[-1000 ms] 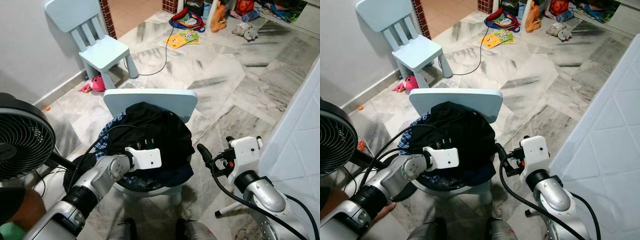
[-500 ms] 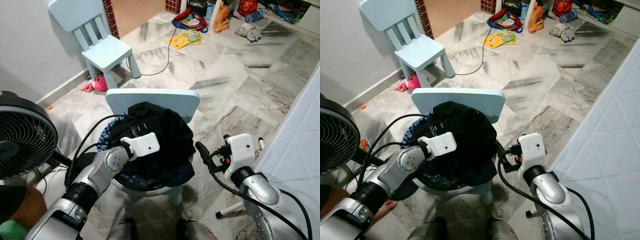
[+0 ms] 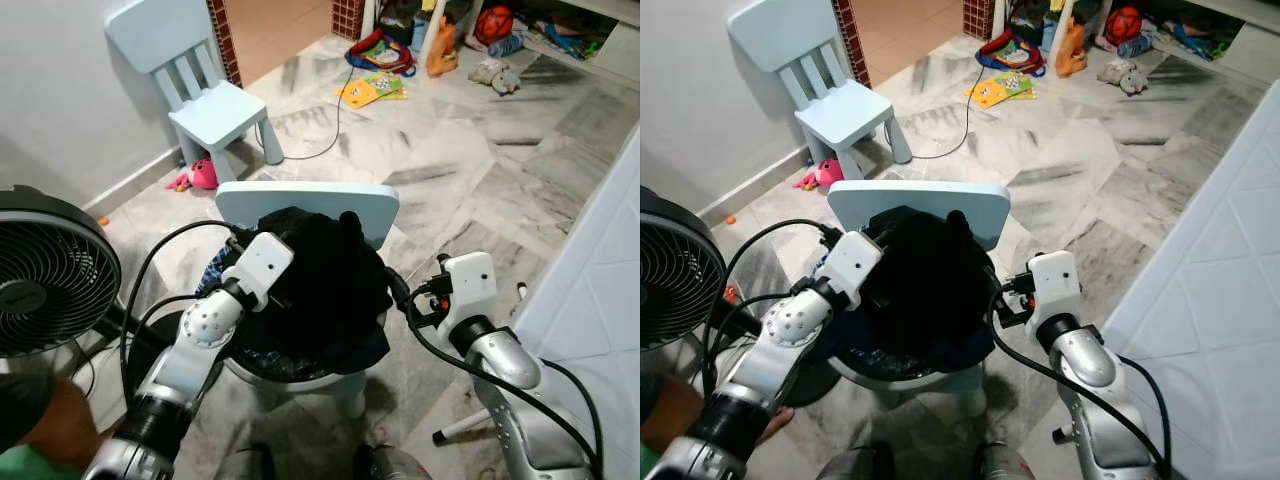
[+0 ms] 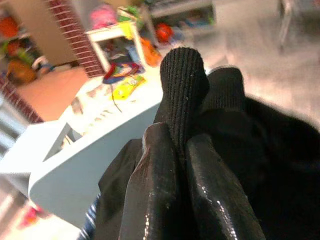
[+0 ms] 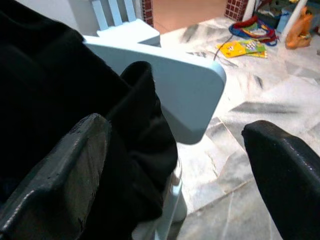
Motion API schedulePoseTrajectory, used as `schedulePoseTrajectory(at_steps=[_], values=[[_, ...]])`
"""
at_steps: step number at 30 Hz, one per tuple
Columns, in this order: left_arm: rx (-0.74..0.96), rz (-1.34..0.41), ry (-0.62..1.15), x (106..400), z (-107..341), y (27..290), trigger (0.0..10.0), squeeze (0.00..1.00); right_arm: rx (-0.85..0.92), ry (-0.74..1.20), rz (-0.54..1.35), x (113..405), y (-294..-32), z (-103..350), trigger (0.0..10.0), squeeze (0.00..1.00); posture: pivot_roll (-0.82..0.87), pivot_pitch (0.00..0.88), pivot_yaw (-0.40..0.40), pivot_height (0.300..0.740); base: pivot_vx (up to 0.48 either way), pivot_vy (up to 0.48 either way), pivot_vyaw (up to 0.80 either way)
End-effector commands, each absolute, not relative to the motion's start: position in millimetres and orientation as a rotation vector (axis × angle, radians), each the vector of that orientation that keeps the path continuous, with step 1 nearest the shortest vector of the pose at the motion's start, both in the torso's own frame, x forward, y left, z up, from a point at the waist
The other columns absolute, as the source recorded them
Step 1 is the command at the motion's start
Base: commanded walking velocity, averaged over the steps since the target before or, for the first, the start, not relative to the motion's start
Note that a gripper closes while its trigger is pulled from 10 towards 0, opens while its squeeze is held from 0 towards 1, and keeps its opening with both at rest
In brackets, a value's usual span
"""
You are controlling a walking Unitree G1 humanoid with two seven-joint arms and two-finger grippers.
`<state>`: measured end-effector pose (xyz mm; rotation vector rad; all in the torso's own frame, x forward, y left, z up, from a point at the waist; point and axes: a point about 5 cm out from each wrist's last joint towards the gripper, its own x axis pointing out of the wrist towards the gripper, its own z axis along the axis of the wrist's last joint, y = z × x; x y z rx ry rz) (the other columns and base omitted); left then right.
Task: Hang hanger
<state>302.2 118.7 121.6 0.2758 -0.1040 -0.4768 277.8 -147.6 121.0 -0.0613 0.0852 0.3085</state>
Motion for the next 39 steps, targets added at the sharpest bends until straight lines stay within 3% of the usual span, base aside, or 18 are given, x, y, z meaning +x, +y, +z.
schedulePoseTrajectory(at_steps=[1, 5, 6, 9, 10, 11, 12, 13, 14, 15, 28, 37, 38, 39], values=[[0.233, -0.434, -0.106, 299.8, 126.7, 126.2, 0.0, 0.0, -0.066, 0.077, 0.323, 279.2, -144.4, 120.5, 10.0, 0.0, -0.05, 0.083, 0.028, 0.74, 0.0, 0.0, 0.0], [0.119, -0.328, -0.096, 278.8, 126.1, 137.0, 0.0, 0.0, -0.062, 0.068, 0.336, 284.2, -140.9, 120.0, 10.0, 0.0, -0.03, 0.055, 0.016, 0.74, 0.0, 0.0, 0.0], [0.12, -0.313, -0.074, 272.9, 122.5, 139.5, 0.8, 0.0, -0.062, 0.067, 0.341, 285.6, -139.8, 120.0, 10.0, 0.0, -0.01, 0.045, 0.007, 0.74, 0.0, 0.0, 0.0], [0.121, -0.302, -0.057, 268.4, 120.2, 141.4, 0.8, 0.0, -0.062, 0.066, 0.345, 286.8, -139.0, 119.8, 10.0, 0.0, -0.01, 0.043, 0.005, 0.74, 0.0, 0.0, 0.0], [0.12, -0.285, -0.025, 262.8, 115.6, 144.0, 2.9, 0.0, -0.061, 0.064, 0.351, 288.4, -137.7, 120.0, 10.0, 0.0, 0.0, 0.039, 0.0, 0.74, 0.0, 0.0, 0.0], [0.12, -0.264, 0.01, 255.9, 110.0, 147.3, 4.4, 0.0, -0.061, 0.062, 0.358, 290.3, -136.2, 120.4, 10.0, 0.0, 0.0, 0.038, -0.003, 0.74, 0.0, 0.0, 0.0], [0.12, -0.25, 0.035, 251.1, 106.5, 149.6, 4.6, 0.0, -0.06, 0.06, 0.362, 291.6, -135.2, 120.4, 10.0, 0.0, 0.01, 0.037, -0.006, 0.74, 0.0, 0.0, 0.0], [0.128, -0.237, 0.063, 247.0, 102.7, 151.9, 6.5, 0.0, -0.059, 0.059, 0.366, 292.8, -134.3, 120.3, 10.0, 0.0, 0.01, 0.036, -0.011, 0.74, 0.0, 0.0, 0.0], [0.131, -0.23, 0.083, 244.1, 101.5, 153.2, 6.5, 0.0, -0.059, 0.057, 0.368, 293.7, -133.8, 119.9, 10.0, 0.0, 0.01, 0.036, -0.011, 0.74, 0.0, 0.0, 0.0], [0.119, -0.201, 0.106, 241.9, 100.8, 156.0, 10.0, 0.0, -0.059, 0.056, 0.377, 295.0, -132.1, 118.4, 10.0, 0.0, 0.02, 0.036, -0.022, 0.74, 0.0, 0.0, 0.0], [0.188, -0.167, 0.08, 246.4, 108.5, 154.7, 10.0, 0.0, -0.063, 0.043, 0.369, 297.4, -135.7, 117.8, 10.0, 0.0, 0.0, 0.04, -0.014, 0.74, 0.0, 0.0, 0.0], [0.241, -0.196, 0.381, 231.8, 71.0, 156.9, 10.0, 0.0, -0.064, 0.047, 0.373, 295.5, -134.7, 115.3, 10.0, 0.0, 0.0, 0.046, -0.012, 0.74, 0.0, 0.0, 0.0], [0.246, -0.201, 0.396, 230.8, 69.0, 157.6, 10.0, 0.58, -0.065, 0.047, 0.374, 295.7, -135.0, 115.4, 10.0, 0.0, 0.0, 0.046, -0.012, 0.74, 0.0, 0.0, 0.0], [0.249, -0.206, 0.407, 230.3, 67.8, 158.1, 10.0, 0.58, -0.065, 0.047, 0.373, 295.8, -135.3, 115.3, 10.0, 0.0, 0.0, 0.046, -0.012, 0.74, 0.0, 0.0, 0.0]])
